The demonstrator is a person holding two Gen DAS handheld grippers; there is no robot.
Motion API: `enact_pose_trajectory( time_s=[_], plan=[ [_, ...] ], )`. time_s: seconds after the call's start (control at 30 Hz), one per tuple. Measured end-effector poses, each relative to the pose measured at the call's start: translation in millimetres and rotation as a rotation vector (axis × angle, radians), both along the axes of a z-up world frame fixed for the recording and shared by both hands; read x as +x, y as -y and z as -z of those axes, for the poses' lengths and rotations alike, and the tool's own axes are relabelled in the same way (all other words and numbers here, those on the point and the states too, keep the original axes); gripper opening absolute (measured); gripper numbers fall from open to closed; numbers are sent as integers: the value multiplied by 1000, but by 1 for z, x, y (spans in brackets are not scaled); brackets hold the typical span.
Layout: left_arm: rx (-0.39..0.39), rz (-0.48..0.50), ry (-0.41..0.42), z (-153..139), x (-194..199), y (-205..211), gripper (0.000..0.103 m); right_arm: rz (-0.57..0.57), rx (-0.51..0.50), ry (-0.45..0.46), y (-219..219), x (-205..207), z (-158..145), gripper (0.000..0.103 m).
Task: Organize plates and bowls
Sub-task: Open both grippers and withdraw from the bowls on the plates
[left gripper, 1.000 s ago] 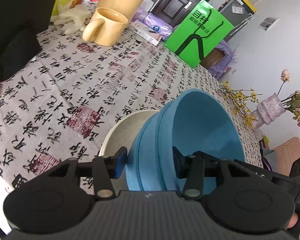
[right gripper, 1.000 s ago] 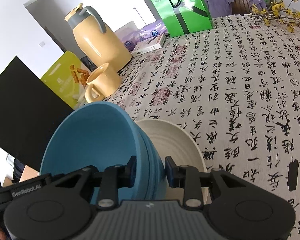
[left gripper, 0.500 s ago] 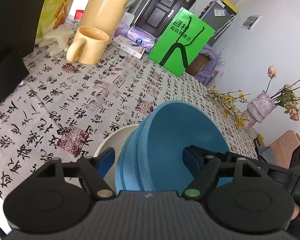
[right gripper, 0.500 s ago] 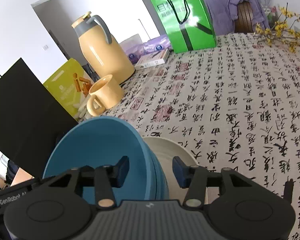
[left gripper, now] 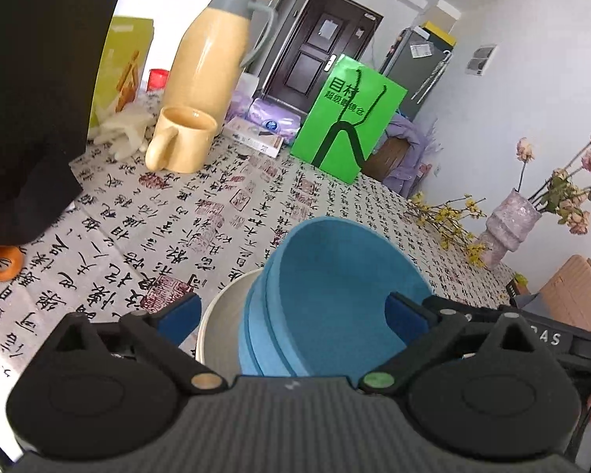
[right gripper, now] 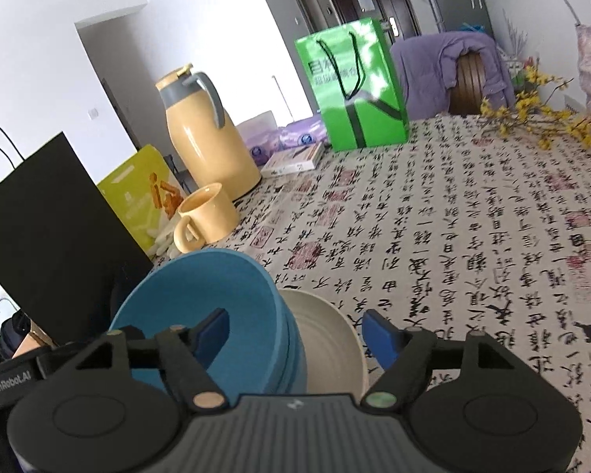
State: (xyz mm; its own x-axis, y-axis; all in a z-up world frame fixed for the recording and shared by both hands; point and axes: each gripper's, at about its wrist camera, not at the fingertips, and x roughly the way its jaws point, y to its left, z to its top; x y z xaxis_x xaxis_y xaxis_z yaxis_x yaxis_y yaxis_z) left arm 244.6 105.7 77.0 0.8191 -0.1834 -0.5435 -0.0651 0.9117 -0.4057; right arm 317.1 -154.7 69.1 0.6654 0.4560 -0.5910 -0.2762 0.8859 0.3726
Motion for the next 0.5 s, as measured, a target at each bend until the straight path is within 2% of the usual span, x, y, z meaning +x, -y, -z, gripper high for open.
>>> enact_pose_trajectory(
  time_s=[0.13, 0.5],
  plan=[
    [49, 16, 22, -3, -13, 11, 103, 32, -11, 41, 11, -17, -5, 82],
    [170, 61, 95, -11, -62, 43, 103, 110, -56, 138, 44, -78, -6, 86]
  ],
)
